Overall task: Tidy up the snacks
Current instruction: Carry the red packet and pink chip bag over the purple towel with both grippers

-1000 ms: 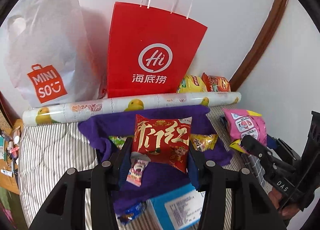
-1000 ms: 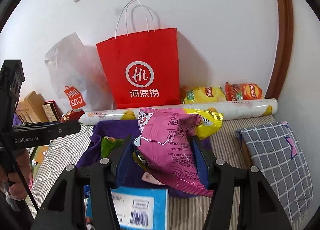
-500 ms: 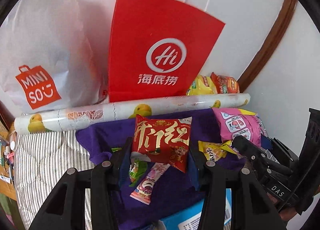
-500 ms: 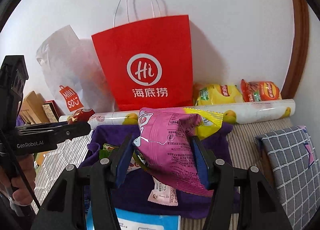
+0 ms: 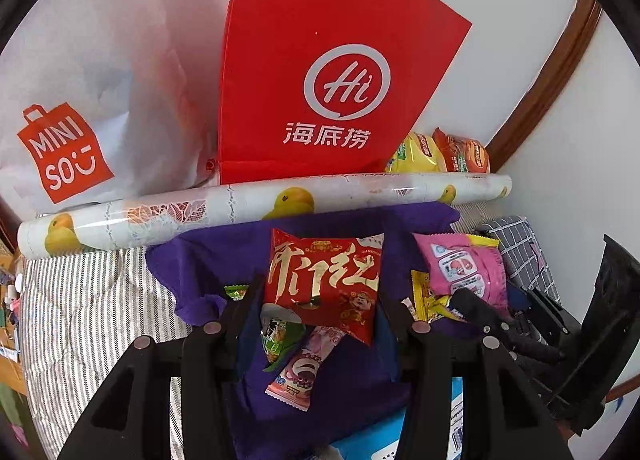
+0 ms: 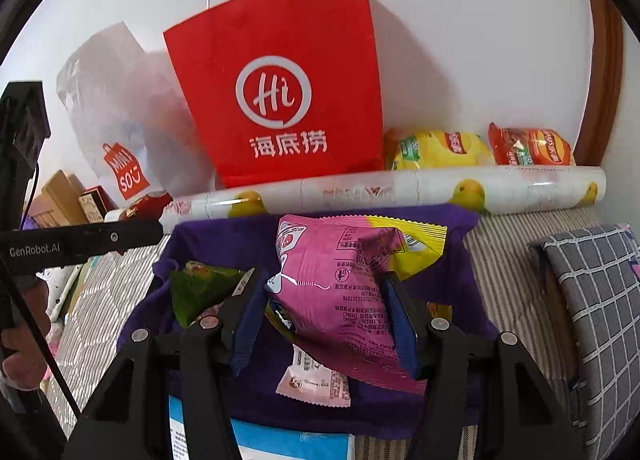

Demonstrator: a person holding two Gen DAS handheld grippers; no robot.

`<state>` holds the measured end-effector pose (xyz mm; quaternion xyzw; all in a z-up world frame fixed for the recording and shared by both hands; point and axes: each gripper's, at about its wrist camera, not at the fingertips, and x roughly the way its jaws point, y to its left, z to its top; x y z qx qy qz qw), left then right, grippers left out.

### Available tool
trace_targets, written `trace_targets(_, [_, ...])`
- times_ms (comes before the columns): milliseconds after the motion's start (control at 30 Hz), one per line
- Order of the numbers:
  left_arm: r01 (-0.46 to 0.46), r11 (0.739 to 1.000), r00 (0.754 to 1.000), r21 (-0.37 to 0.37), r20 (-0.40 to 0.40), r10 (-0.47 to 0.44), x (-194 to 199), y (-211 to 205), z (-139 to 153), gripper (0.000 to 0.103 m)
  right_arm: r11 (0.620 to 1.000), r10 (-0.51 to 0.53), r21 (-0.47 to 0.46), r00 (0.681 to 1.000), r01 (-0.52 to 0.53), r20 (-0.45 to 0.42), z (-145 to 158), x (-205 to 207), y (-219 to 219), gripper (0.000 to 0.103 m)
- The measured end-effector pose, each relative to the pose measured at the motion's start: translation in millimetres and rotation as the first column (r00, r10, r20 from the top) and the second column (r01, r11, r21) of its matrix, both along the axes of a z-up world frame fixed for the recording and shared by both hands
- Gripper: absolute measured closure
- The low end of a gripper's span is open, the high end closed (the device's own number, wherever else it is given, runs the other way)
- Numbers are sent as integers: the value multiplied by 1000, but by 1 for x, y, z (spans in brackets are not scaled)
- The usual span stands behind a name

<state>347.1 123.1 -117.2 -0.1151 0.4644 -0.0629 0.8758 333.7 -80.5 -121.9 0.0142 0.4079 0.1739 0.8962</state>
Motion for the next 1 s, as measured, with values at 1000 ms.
trace_targets(1000, [14, 1000, 1000, -27, -19, -15, 3, 0, -3, 56, 996, 73, -47, 988, -80, -136, -35, 2, 18, 46])
